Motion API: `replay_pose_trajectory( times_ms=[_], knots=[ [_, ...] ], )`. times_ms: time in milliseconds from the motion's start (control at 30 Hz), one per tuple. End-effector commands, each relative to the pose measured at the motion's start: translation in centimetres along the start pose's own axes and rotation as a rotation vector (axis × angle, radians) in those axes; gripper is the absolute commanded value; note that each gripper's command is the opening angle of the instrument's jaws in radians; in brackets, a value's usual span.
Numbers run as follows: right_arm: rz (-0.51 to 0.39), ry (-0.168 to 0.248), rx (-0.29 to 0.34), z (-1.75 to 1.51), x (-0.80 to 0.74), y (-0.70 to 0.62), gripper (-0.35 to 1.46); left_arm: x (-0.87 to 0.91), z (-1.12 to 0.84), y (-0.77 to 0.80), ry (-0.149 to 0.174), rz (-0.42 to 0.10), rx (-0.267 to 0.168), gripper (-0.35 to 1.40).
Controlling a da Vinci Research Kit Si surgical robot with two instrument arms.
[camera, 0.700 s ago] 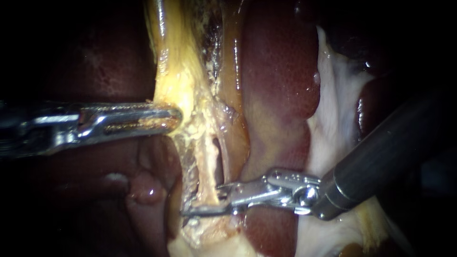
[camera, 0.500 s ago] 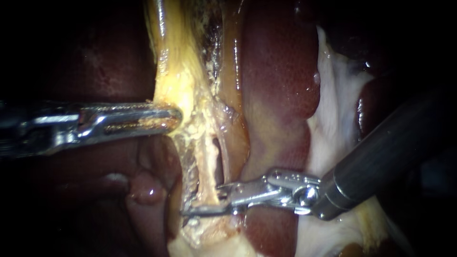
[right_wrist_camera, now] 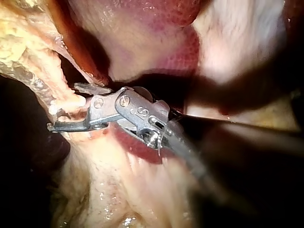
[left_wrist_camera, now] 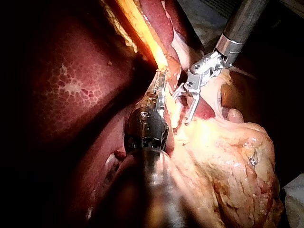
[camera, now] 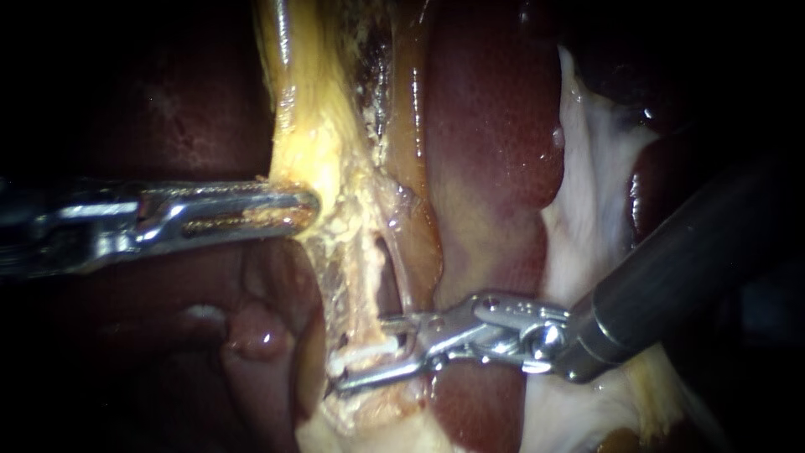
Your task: Going back first clip left tube
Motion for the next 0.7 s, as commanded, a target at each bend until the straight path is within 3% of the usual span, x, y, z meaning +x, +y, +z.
replay_pose_trajectory(
  times_ms=[33,200,367,467,700],
  knots=[
    [-0.022,0.0,-0.001,-0.04,0.01,0.0,0.6,0.0,0.0,0.0,0.0,0.0,0.001,-0.35],
    [-0.091,0.001,0.003,-0.27,0.09,-0.02,0.6,0.0,-0.01,0.01,0.0,0.001,0.001,-0.35],
    [-0.181,0.006,-0.003,-0.64,0.3,-0.09,0.6,0.01,-0.01,0.03,0.0,0.001,-0.001,-0.35],
    [-0.225,0.01,-0.022,-0.9,0.49,-0.13,0.6,0.01,-0.01,0.06,0.0,0.002,0.0,-0.35],
    [-0.289,0.07,-0.051,-1.45,1.01,-0.22,0.6,0.02,0.01,0.09,0.0,0.003,0.0,-0.35]
  ],
)
